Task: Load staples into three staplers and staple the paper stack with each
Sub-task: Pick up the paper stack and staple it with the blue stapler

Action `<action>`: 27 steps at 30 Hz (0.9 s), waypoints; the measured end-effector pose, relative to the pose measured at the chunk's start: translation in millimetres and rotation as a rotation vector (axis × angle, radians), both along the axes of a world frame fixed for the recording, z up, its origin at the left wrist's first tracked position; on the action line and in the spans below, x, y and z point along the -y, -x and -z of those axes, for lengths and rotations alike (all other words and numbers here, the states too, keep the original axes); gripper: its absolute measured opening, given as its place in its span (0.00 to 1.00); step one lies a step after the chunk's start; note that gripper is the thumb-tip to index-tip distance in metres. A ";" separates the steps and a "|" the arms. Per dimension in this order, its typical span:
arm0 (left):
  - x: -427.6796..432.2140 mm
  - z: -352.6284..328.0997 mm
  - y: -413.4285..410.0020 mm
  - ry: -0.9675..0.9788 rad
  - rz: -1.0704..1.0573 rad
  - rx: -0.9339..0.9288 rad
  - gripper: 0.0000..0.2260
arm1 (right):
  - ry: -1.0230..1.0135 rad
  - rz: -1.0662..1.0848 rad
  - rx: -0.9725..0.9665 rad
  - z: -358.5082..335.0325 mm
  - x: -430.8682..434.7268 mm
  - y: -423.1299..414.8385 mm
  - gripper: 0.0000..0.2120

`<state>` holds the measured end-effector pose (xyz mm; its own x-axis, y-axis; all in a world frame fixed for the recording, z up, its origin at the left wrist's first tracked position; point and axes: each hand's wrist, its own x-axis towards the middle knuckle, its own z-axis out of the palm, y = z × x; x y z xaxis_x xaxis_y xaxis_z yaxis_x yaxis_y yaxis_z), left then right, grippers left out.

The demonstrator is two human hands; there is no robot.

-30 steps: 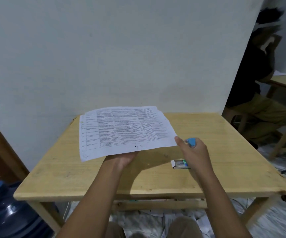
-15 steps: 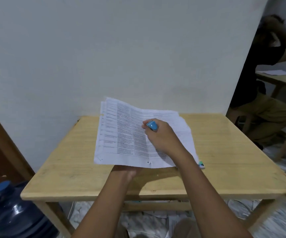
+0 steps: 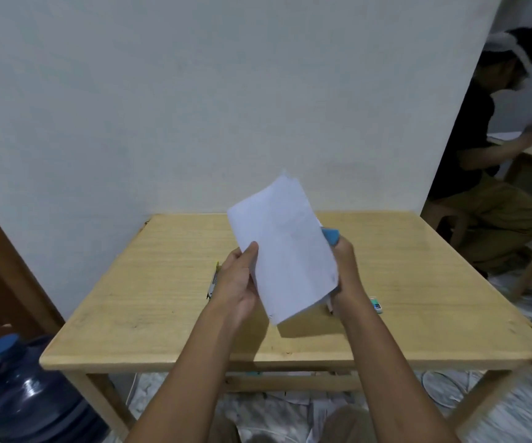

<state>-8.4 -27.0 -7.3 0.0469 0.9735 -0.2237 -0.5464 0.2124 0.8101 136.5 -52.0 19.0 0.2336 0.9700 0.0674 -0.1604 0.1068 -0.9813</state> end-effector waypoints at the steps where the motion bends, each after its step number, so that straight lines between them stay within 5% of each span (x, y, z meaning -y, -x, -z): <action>1: 1.2 -1.0 2.7 0.002 -0.012 0.015 0.15 | 0.015 0.048 0.005 1.2 -0.4 -8.5 0.15; 5: -5.6 -7.3 14.9 -0.029 -0.082 -0.026 0.11 | 0.138 -0.003 0.141 -1.2 10.3 -34.7 0.33; 13: -10.9 -27.4 17.4 -0.129 -0.100 -0.194 0.13 | 0.156 -0.076 0.287 12.0 13.3 -51.2 0.04; 20: -4.0 -18.1 21.9 -0.175 0.216 -0.320 0.16 | 0.127 0.104 0.074 17.4 8.9 -46.7 0.10; 27: -2.9 -19.9 31.7 -0.180 0.088 -0.237 0.13 | 0.099 0.029 0.063 25.2 16.1 -38.4 0.07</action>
<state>-40.1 -24.2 12.6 0.0999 0.9930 -0.0630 -0.3233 0.0923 0.9418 174.9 -68.1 -6.2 0.2604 0.9654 -0.0129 -0.0962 0.0127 -0.9953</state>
